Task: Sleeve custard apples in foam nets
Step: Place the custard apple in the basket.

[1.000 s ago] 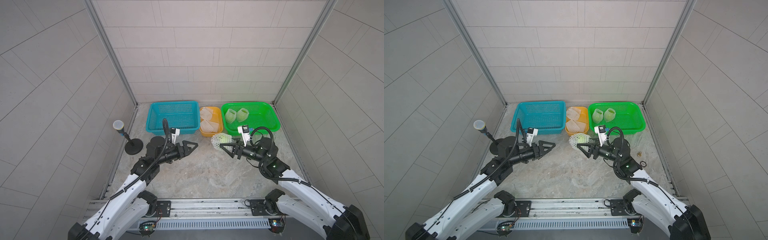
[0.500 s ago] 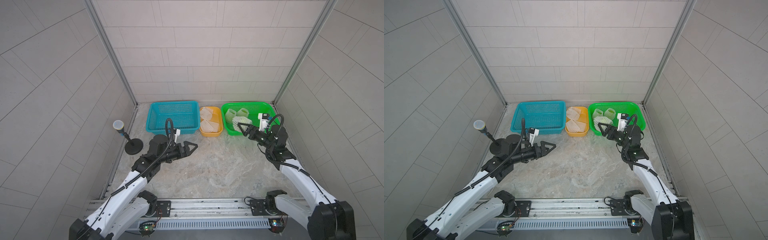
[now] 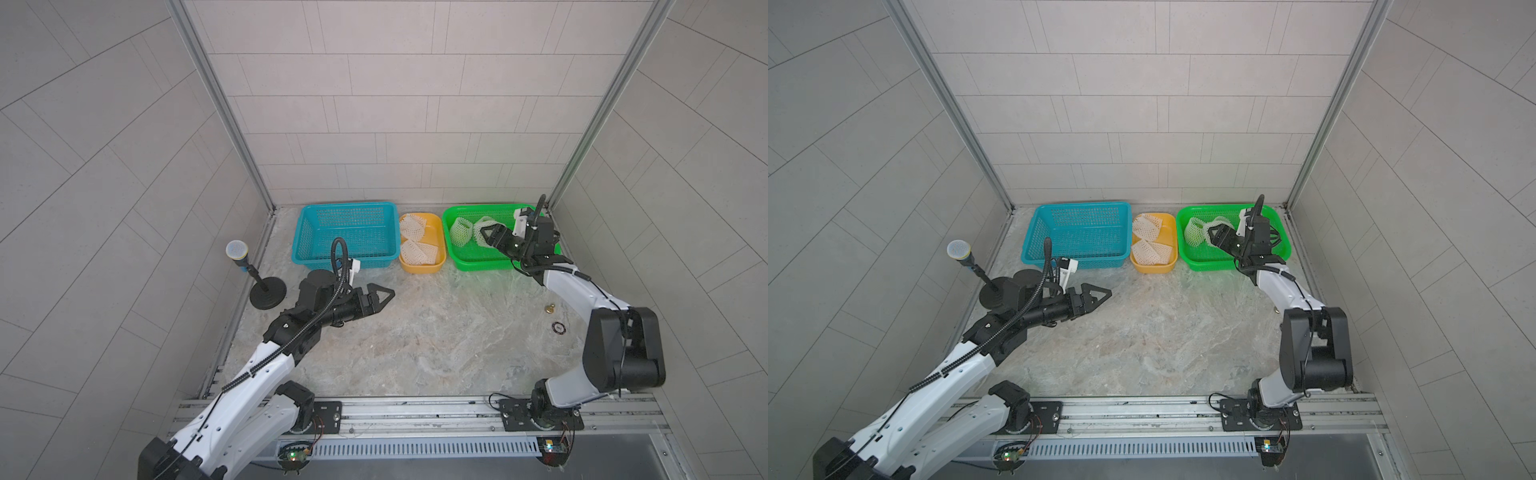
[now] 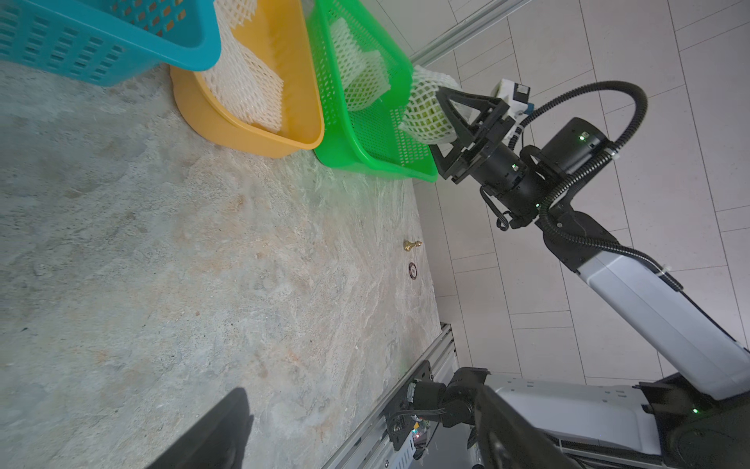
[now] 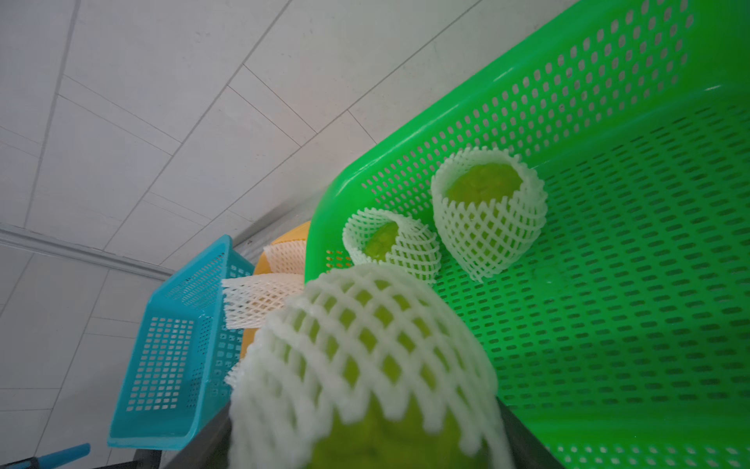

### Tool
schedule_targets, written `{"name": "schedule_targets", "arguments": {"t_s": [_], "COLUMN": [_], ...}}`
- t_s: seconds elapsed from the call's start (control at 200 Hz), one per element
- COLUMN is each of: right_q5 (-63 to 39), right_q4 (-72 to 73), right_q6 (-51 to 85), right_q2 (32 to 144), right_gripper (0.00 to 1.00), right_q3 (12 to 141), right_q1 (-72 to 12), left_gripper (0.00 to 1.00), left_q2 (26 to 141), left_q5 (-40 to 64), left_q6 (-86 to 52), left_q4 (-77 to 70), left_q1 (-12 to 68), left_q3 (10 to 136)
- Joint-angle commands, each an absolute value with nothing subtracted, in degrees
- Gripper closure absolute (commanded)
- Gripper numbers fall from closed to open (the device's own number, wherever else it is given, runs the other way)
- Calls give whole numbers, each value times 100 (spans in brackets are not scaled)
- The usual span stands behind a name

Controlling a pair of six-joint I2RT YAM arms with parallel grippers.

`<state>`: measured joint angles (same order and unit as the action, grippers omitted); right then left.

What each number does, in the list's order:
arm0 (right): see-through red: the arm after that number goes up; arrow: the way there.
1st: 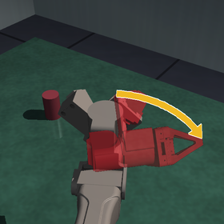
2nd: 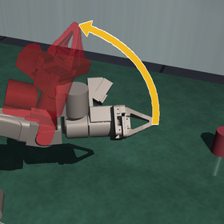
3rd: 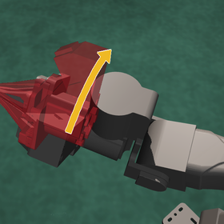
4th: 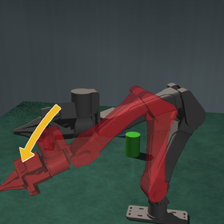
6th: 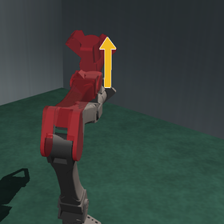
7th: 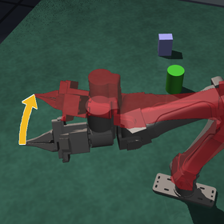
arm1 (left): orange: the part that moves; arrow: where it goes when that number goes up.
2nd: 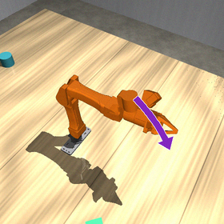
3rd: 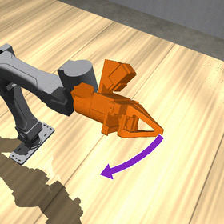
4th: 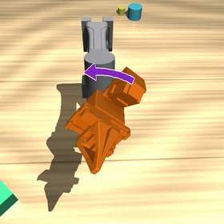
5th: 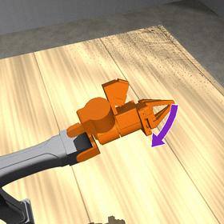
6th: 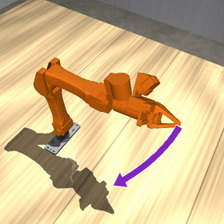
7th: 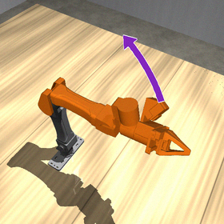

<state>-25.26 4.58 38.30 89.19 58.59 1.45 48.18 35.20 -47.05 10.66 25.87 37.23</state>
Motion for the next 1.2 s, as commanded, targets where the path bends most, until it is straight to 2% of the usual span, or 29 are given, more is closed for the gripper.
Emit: {"name": "schedule_targets", "arguments": {"t_s": [0.0,0.365,0.68,0.986,1.121,1.196], "right_q5": [-2409,-2209,-1540,-1471,-1432,-1407], "right_q4": [154,-801,-1803,-2136,-2186,-2253], "right_q6": [3575,2993,2399,2294,2285,2302], "right_q2": [9311,10476,10952,11427,11444,11415], "right_gripper": [22,22,22,21,19,13], "right_q3": [6202,7102,7644,7984,8028,8082], "right_q1": [151,-109,-351,-401,-402,-409], "left_gripper": [9,9,10,10,10,10], "left_q2": [4733,4859,5018,5001,5001,5010], "left_q5": [3462,3410,3443,3409,3407,3399], "left_q6": [-4649,-4751,-4764,-4790,-4799,-4807], "left_q4": [1063,941,844,861,870,861], "left_q1": [2560,2559,2558,2559,2562,2563], "left_q3": [3649,3542,3498,3445,3445,3445]}}
